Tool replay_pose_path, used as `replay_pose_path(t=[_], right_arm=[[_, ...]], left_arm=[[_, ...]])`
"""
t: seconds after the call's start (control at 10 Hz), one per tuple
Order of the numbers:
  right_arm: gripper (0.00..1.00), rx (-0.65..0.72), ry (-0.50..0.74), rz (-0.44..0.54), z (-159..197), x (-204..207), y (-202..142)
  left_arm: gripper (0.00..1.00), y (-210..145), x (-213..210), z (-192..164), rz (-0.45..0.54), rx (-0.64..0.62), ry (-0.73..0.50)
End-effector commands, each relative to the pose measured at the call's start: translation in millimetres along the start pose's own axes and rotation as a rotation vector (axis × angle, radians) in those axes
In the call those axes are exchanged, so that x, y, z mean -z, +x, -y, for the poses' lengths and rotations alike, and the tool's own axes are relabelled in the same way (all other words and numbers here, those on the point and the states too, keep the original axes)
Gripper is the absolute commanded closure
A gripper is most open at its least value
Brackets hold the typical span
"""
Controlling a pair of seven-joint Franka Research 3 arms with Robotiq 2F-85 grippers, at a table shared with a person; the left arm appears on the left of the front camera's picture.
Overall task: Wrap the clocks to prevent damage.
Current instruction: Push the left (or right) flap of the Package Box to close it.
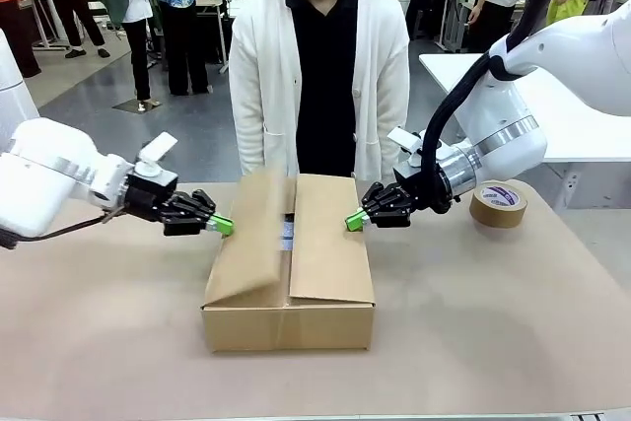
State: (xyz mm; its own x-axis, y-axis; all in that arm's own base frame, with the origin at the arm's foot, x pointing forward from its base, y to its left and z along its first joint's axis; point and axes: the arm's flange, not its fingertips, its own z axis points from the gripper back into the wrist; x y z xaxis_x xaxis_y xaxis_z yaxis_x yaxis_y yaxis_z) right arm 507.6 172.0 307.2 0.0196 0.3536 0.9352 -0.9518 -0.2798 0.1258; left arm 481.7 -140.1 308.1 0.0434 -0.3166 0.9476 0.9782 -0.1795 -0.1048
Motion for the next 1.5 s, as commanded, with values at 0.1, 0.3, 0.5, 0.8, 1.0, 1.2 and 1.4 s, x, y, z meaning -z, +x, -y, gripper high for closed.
replay_pose_path(t=[0.1,0.3,0.5,0.8,1.0,1.2,1.4], right_arm=[[0.99,0.001,-0.004,0.0,1,2,-4],[0.99,0.001,-0.004,0.0,1,2,-4],[0.99,0.001,-0.004,0.0,1,2,-4],[0.99,0.001,-0.004,0.0,1,2,-4],[0.99,0.001,-0.004,0.0,1,2,-4],[0.99,0.001,-0.004,0.0,1,2,-4],[0.99,0.001,-0.004,0.0,1,2,-4]], left_arm=[[1.0,-9,31,-6,-0.062,-0.005,0.072],[1.0,-9,27,-10,-0.084,-0.011,0.072],[1.0,-10,28,-7,-0.125,-0.003,0.106],[1.0,-3,11,3,-0.228,0.017,0.116],[1.0,-8,6,4,-0.226,0.004,0.121],[1.0,17,10,-2,-0.139,0.015,0.083],[1.0,17,10,-2,-0.139,0.015,0.083]])
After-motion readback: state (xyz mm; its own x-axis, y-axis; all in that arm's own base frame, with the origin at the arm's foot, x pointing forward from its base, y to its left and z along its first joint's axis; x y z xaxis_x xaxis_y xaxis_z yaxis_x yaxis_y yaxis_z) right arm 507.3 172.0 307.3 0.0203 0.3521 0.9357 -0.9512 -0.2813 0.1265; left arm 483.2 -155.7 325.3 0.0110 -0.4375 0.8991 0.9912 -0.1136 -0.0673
